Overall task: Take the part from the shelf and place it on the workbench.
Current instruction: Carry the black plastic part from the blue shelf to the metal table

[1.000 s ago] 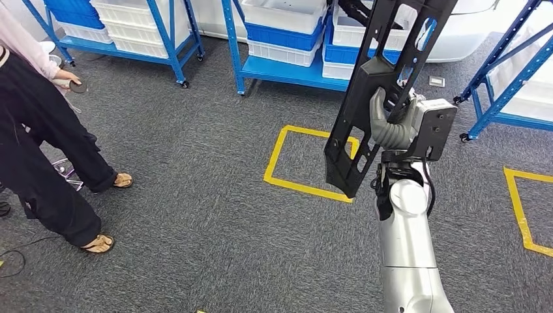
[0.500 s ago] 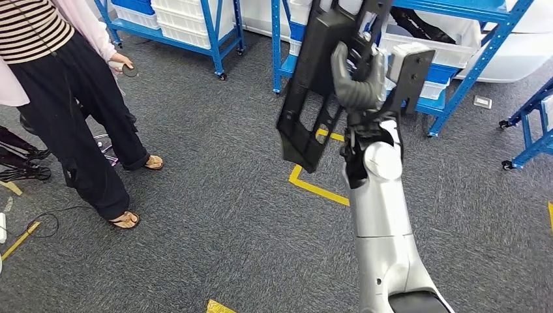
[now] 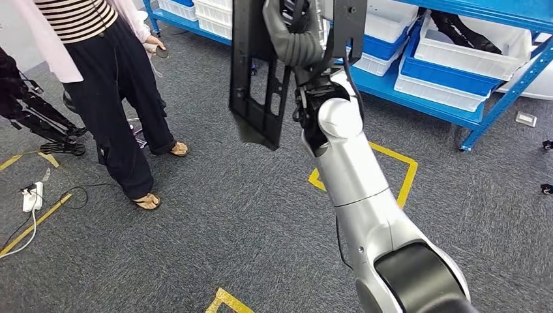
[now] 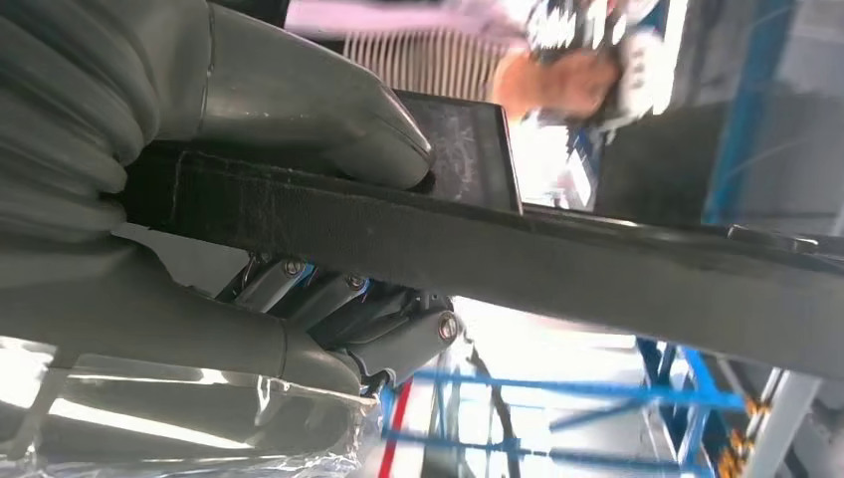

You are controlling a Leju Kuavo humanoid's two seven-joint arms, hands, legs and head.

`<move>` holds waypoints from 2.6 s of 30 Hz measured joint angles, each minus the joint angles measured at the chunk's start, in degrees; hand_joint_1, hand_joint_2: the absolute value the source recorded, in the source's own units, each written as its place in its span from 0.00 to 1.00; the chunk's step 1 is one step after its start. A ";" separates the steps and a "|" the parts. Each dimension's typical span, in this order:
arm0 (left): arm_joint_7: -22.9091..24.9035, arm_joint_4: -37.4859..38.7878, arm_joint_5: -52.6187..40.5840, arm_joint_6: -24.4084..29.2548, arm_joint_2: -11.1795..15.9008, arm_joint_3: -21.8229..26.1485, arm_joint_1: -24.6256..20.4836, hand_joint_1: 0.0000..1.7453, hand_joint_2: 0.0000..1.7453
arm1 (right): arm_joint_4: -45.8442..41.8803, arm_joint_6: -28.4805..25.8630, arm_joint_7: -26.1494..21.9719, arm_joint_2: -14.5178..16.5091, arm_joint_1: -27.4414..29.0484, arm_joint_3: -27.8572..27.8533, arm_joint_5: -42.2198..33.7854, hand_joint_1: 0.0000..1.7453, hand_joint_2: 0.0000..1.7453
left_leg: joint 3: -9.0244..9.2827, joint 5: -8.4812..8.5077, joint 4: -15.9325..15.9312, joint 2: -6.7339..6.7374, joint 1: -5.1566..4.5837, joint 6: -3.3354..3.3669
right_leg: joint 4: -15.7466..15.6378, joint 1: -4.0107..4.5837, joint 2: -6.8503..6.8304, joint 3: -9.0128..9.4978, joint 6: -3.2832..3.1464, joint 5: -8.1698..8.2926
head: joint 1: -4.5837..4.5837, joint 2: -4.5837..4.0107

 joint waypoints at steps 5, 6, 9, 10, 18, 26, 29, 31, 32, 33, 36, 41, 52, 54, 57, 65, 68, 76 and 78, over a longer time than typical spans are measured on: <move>-1.28 0.00 -1.40 -3.21 0.64 -0.11 0.55 0.00 1.00 | -0.02 1.98 -0.80 -3.00 1.58 -6.99 4.87 1.00 1.00 | 1.33 0.74 -2.92 -1.26 -0.34 1.69 | -0.21 0.51 -0.62 0.41 1.50 -0.46 | 0.43 0.00; -1.35 0.00 -1.62 -3.33 0.75 -0.17 0.61 0.00 1.00 | -0.02 1.95 -0.90 -3.45 1.80 -7.88 5.32 1.00 1.00 | 1.45 0.95 -3.16 -1.64 -0.30 2.16 | 1.44 0.47 0.65 -0.34 1.55 -1.33 | 0.48 0.00; -1.44 0.00 -2.75 -3.90 0.95 -0.76 0.56 0.00 1.00 | -0.09 1.65 -1.44 -5.15 3.16 -9.97 7.07 1.00 1.00 | 1.53 1.19 -3.37 -3.31 -0.48 3.19 | 12.17 0.47 4.06 -5.51 1.04 -5.57 | 0.60 0.00; -1.43 0.00 -3.06 -4.07 0.97 -1.00 0.56 0.00 1.00 | -0.17 1.60 -1.62 -5.71 3.93 -10.73 7.63 1.00 1.00 | 1.53 1.20 -3.36 -4.13 -0.58 3.32 | 14.92 0.58 4.35 -7.01 1.06 -6.26 | 0.65 0.00; -1.51 0.00 -4.52 -4.80 1.03 -2.10 0.86 0.00 1.00 | -2.17 1.49 -2.38 -7.26 6.53 -14.03 10.56 1.00 1.00 | 1.13 1.54 -3.14 -9.28 -1.46 2.95 | -0.91 1.02 7.38 -0.38 0.54 1.10 | 0.76 0.00; -2.01 -0.01 -6.76 -5.94 1.40 -3.88 0.99 0.00 1.00 | -5.79 1.42 -2.15 -7.34 10.34 -15.63 13.48 1.00 1.00 | -7.24 -5.32 12.64 -2.66 -0.04 0.01 | -1.72 0.11 2.91 0.74 -0.92 1.18 | 0.38 0.00; -2.08 -0.02 -7.21 -6.23 1.69 -4.24 0.98 0.00 1.00 | -6.46 1.52 -2.08 -7.29 11.40 -16.04 13.97 1.00 1.00 | -3.20 -0.60 4.40 -0.66 0.85 -0.85 | -1.65 -0.17 1.31 1.01 -0.28 0.71 | 0.35 0.00; -2.10 -0.02 -7.73 -6.37 1.79 -4.60 0.84 0.00 1.00 | -6.99 1.77 -2.20 -7.24 11.49 -16.35 14.40 1.00 1.00 | 0.05 1.41 -1.59 0.92 0.68 -0.69 | -1.56 0.11 0.44 1.25 0.52 0.23 | 0.41 0.00; -2.10 -0.02 -7.99 -6.43 1.83 -4.85 0.76 0.00 1.00 | -7.22 1.95 -2.28 -7.12 11.49 -16.47 14.59 1.00 1.00 | 0.63 1.53 -2.73 1.12 0.44 -0.34 | -1.58 0.36 0.00 1.39 0.90 0.03 | 0.50 0.00; -2.08 -0.02 -8.27 -6.48 1.88 -5.10 0.71 0.00 1.00 | -7.38 2.15 -2.33 -6.90 11.49 -16.54 14.68 1.00 1.00 | 0.63 1.42 -2.89 0.49 0.09 0.17 | -1.67 0.55 -0.49 1.53 1.29 -0.12 | 0.61 0.00; -1.97 -0.02 -9.10 -6.51 2.02 -5.64 0.71 0.00 1.00 | -7.62 2.92 -2.00 -5.78 11.37 -16.63 14.51 1.00 1.00 | 0.88 1.58 -3.36 -1.33 -0.26 1.87 | -0.29 0.19 0.27 1.06 2.07 -1.34 | 0.75 0.00; -1.77 -0.02 -10.28 -6.53 2.11 -6.61 0.32 0.00 1.00 | -7.46 4.16 -1.40 -3.98 10.36 -16.51 14.17 1.00 1.00 | 1.06 1.68 -3.55 -4.70 -0.30 3.18 | 15.30 0.12 4.45 -7.18 1.65 -6.95 | 0.91 0.00; -1.51 0.00 -11.32 -6.17 1.78 -7.02 0.60 0.00 1.00 | -6.59 5.75 -1.06 1.58 7.13 -13.02 15.26 1.00 1.00 | -0.75 0.21 -0.93 -7.31 -0.33 0.75 | -1.71 -0.38 5.85 0.08 0.21 1.62 | 0.54 0.00; -1.51 0.00 -11.53 -6.16 1.76 -7.11 0.43 0.00 1.00 | -6.02 5.77 -1.09 1.95 6.61 -12.17 15.28 1.00 1.00 | -4.15 -3.10 6.00 -3.95 -0.16 0.17 | -1.89 -0.24 4.54 0.53 -0.58 1.46 | 0.16 0.00; -1.46 0.00 -11.63 -6.17 1.71 -7.42 0.35 0.00 1.00 | -5.16 5.69 -1.08 1.95 6.33 -11.47 14.71 1.00 1.00 | -7.90 -4.73 12.71 -2.65 0.57 -0.61 | -1.86 0.09 2.25 0.76 -0.96 1.13 | 0.10 0.00; -1.42 0.00 -12.11 -6.19 1.62 -8.09 0.13 0.00 1.00 | -3.74 4.86 -0.70 1.95 4.83 -9.40 12.79 1.00 1.00 | 0.82 1.33 -2.85 0.24 0.34 0.65 | -1.60 1.29 -1.61 1.55 1.19 -0.33 | 0.78 0.00; -1.42 -0.01 -12.10 -6.17 1.68 -8.13 0.12 0.00 1.00 | -3.41 3.94 -0.08 1.88 4.61 -8.64 11.85 1.00 1.00 | 1.24 1.61 -3.39 -1.73 0.35 2.05 | 3.70 0.56 1.44 -0.83 1.34 -3.15 | 0.81 0.00; -0.45 0.00 -11.22 -5.70 1.70 -8.11 0.06 0.00 1.00 | -2.00 2.10 0.61 1.86 4.63 -5.41 8.33 1.00 1.00 | 1.21 1.66 -3.20 -7.79 0.06 2.16 | 3.12 0.07 6.86 -2.40 2.60 -0.38 | 0.94 0.00; -0.28 0.00 -11.07 -5.58 1.71 -8.10 0.11 0.00 1.00 | -1.57 1.87 0.58 1.88 4.47 -4.42 7.45 1.00 1.00 | 0.97 1.76 -3.18 -8.82 -0.04 1.61 | -0.45 -0.05 7.89 -0.74 2.03 0.90 | 0.90 0.00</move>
